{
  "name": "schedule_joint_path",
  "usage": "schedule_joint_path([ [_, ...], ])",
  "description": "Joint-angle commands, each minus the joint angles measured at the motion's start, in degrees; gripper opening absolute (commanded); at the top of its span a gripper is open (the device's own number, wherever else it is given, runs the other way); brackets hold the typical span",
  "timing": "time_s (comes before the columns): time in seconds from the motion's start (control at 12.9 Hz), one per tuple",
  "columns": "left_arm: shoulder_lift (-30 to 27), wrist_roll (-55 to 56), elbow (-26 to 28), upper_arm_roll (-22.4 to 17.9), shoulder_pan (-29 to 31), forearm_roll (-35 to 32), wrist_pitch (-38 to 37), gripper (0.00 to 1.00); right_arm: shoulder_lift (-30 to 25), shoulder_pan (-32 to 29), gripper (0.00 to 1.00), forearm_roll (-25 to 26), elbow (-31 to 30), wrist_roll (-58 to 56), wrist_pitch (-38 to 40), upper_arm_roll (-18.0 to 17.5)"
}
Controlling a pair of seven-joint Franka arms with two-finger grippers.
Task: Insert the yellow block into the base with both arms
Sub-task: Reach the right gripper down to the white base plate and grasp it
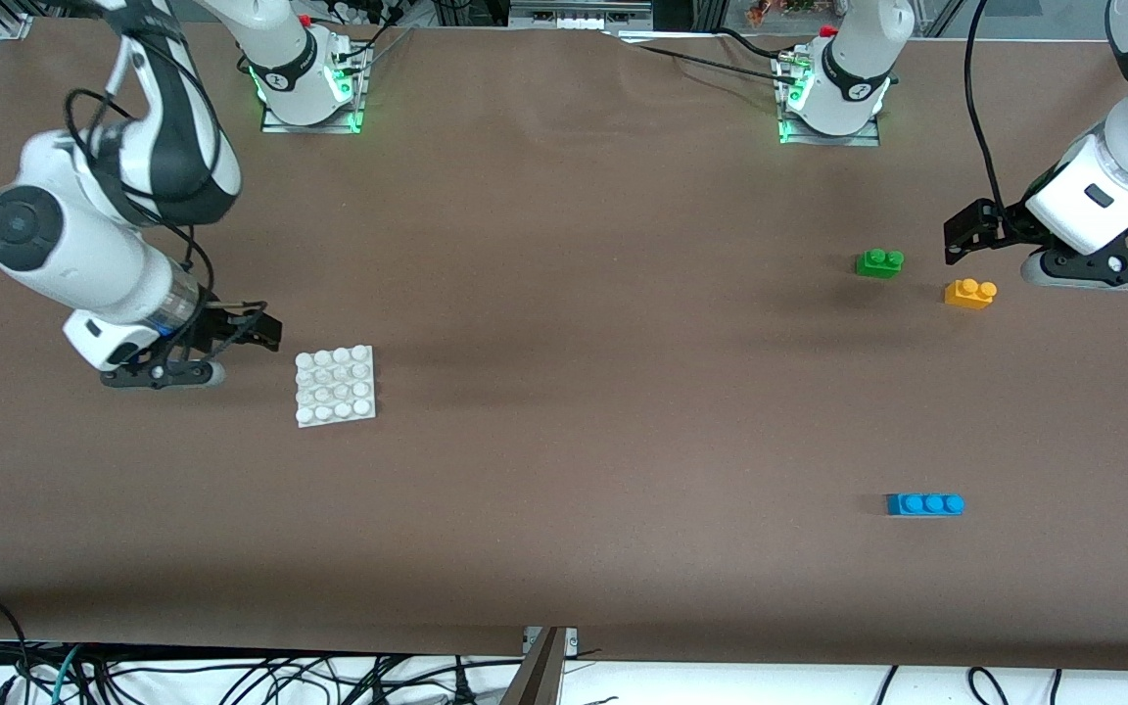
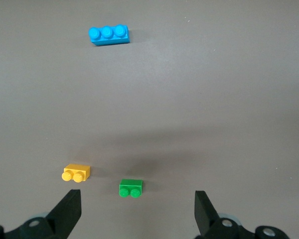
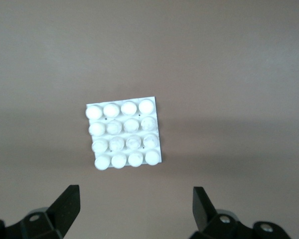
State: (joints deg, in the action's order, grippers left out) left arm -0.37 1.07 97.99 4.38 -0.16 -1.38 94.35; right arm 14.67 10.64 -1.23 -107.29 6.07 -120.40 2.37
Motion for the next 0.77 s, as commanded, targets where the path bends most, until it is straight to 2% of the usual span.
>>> schedule_joint_path([
  [0.0, -0.60, -0.63, 0.36, -0.33, -0.01, 1.74, -0.39, 1.00, 2.89, -0.09, 1.00, 0.18, -3.70, 1.22, -8.40, -0.26],
  [0.23, -0.60, -0.63, 0.36, -0.33, -0.01, 1.74, -0.39, 1.00, 8.34, -0.09, 1.00, 0.09, -5.39, 1.22, -17.75, -0.35],
  [0.46, -0.60, -0.63, 0.36, -0.33, -0.01, 1.74, -0.39, 1.00, 12.21, -0.18, 1.00, -0.26, -4.77, 2.10, -22.05, -0.35],
  [0.7, -0.60, -0.63, 0.36, -0.33, -0.01, 1.74, -0.39, 1.00, 13.80, -0.09, 1.00, -1.75, -4.77, 3.51, -22.95, -0.52],
])
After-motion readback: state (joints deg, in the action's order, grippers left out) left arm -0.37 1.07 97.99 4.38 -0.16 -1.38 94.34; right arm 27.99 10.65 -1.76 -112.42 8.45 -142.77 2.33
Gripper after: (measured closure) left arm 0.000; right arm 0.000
